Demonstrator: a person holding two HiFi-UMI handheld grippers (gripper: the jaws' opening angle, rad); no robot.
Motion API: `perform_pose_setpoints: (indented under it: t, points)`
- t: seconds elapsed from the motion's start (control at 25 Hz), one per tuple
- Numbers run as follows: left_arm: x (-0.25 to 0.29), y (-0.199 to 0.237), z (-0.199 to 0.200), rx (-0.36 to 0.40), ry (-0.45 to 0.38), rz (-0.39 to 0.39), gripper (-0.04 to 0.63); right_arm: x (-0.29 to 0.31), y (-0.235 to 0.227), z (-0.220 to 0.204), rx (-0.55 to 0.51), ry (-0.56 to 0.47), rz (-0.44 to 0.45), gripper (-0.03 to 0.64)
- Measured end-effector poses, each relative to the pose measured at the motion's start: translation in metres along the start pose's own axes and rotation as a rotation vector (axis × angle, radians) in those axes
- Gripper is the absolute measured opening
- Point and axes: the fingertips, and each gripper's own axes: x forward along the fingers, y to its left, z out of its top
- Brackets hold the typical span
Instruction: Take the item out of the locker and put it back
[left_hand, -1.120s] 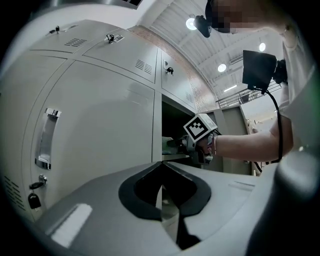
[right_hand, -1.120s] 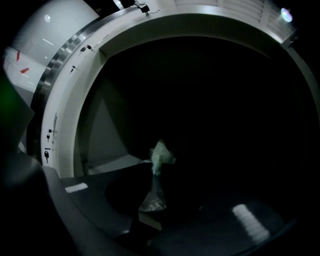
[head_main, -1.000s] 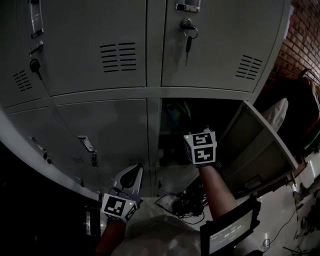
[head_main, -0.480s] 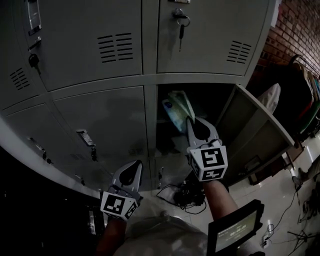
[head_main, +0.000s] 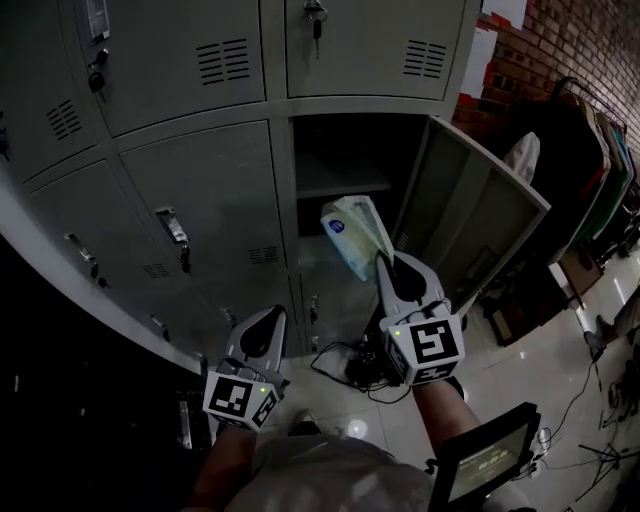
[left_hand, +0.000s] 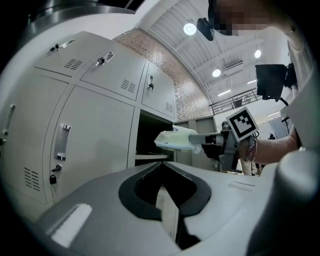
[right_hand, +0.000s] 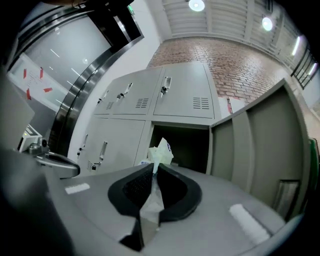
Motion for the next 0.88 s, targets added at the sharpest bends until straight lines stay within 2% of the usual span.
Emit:
perform_pose_setpoints:
  t: [0.2, 0.48, 0.68, 0.88]
  points:
    - [-0.043, -0.063, -0.007, 0.011, 0.012, 0.061, 0.005, -0.082, 0.010, -0.010, 0.036, -0.009, 0.055, 0.014]
    - [-0.088, -0.134, 0.005, 0.008, -0.010, 0.119, 0.005, -0.170, 0.021, -0.010, 0.016, 0.002, 0.113, 0.014]
    - [-0.101, -0.150, 0.005, -0.002, -0.007, 0.119, 0.005, -0.190, 0.021, -0.005, 0.025, -0.012, 0.103, 0.014]
    - [-0.107, -0.140, 0.013, 0.017, -0.019, 0.152, 0.005, -0.190, 0.026, -0.003, 0.015, -0.010, 0.108, 0.014]
